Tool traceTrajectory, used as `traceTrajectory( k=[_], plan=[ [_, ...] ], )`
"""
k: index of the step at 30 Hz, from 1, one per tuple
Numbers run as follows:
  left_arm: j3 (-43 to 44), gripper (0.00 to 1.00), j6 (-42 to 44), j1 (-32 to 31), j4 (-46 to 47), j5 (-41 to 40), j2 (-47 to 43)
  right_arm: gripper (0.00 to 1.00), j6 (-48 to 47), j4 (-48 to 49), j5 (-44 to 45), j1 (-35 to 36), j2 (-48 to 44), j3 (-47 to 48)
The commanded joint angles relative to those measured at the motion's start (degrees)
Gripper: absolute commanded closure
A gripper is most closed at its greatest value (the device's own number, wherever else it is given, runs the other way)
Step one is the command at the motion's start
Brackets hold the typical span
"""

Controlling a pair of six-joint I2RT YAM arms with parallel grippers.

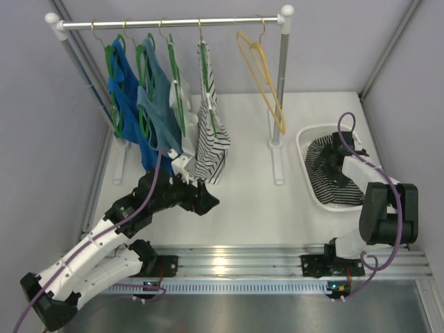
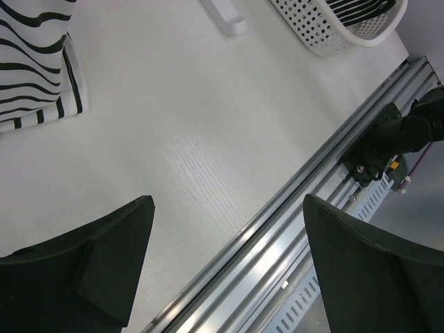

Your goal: Place the tank top on the hanger

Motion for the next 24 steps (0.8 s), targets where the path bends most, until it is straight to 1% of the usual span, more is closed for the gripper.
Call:
traceTrajectory(
  k=[1, 2, 4, 5, 7, 8, 10, 11, 12, 13, 14, 16, 17, 19, 20, 24],
  plan=[
    [-0.27, 0.07, -0.18, -0.1, 3.48, 1.24, -0.34, 0.14, 0.45, 5.59, -1.31, -0.58, -0.17, -1.5],
    [-0.36, 0.07, -0.18, -0.18, 3.57, 1.16, -0.17, 0.19, 0.45, 5.95, -2.01, -0.58, 0.18, -2.11],
    [-0.36, 0.07, -0.27, -0.1, 3.57, 1.07, -0.17, 0.26, 0.36, 7.0, -2.81, -0.49, 0.79, -2.55],
    [-0.28, 0.07, -0.27, -0.1, 3.48, 1.07, -0.17, 0.36, 0.36, 7.27, -3.68, -0.49, 1.14, -2.9],
    [-0.19, 0.07, -0.27, -0.1, 3.39, 0.89, -0.17, 0.52, 0.27, 7.36, -4.21, -0.49, 1.15, -2.91],
    [0.07, 0.07, -0.27, -0.1, 3.3, 0.8, -0.17, 0.68, 0.1, 7.1, -4.48, -0.49, 0.62, -2.65],
    [0.16, 0.07, -0.27, -0.1, 3.04, 0.54, -0.34, 0.82, -0.34, 5.09, -4.48, -0.49, -0.34, -1.68],
    [0.34, 0.07, -0.36, -0.1, 2.95, 0.37, -0.43, 0.92, -0.86, 4.12, -4.48, -0.49, -2.09, -0.2],
    [0.43, 0.07, -0.44, -0.1, 2.86, 0.36, -0.6, 0.96, -1.13, 1.84, -4.48, -0.49, -3.15, 0.78],
    [0.6, 0.07, -0.45, -0.1, 2.69, 0.45, -0.78, 0.98, -1.39, 1.82, -4.57, -0.49, -4.55, 1.83],
    [1.04, 0.08, -0.45, -0.1, 2.43, 0.28, -0.61, 1.0, -1.83, -0.96, -4.66, -0.49, -7.35, 4.54],
    [2.27, 0.08, -0.45, -0.1, 1.9, 0.45, -0.69, 1.0, -2.36, -3.44, -5.35, -0.49, -11.74, 7.97],
    [2.8, 0.08, -0.45, -0.1, 1.72, 0.45, -0.78, 1.0, -2.88, -6.24, -6.49, -0.49, -12.9, 11.91],
    [3.85, 0.08, -0.18, -0.1, 1.2, 0.02, -0.87, 1.0, -3.15, -8.98, -7.99, -0.4, -15.89, 16.14],
    [4.81, 0.08, -0.09, -0.1, 1.11, -0.16, -0.87, 1.0, -3.33, -11.17, -9.56, -0.23, -16.69, 20.34],
    [7.45, 0.09, 0.17, -0.1, 0.14, -1.39, -0.87, 1.0, -3.59, -16.44, -10.46, 2.67, -19.77, 29.16]
  ],
)
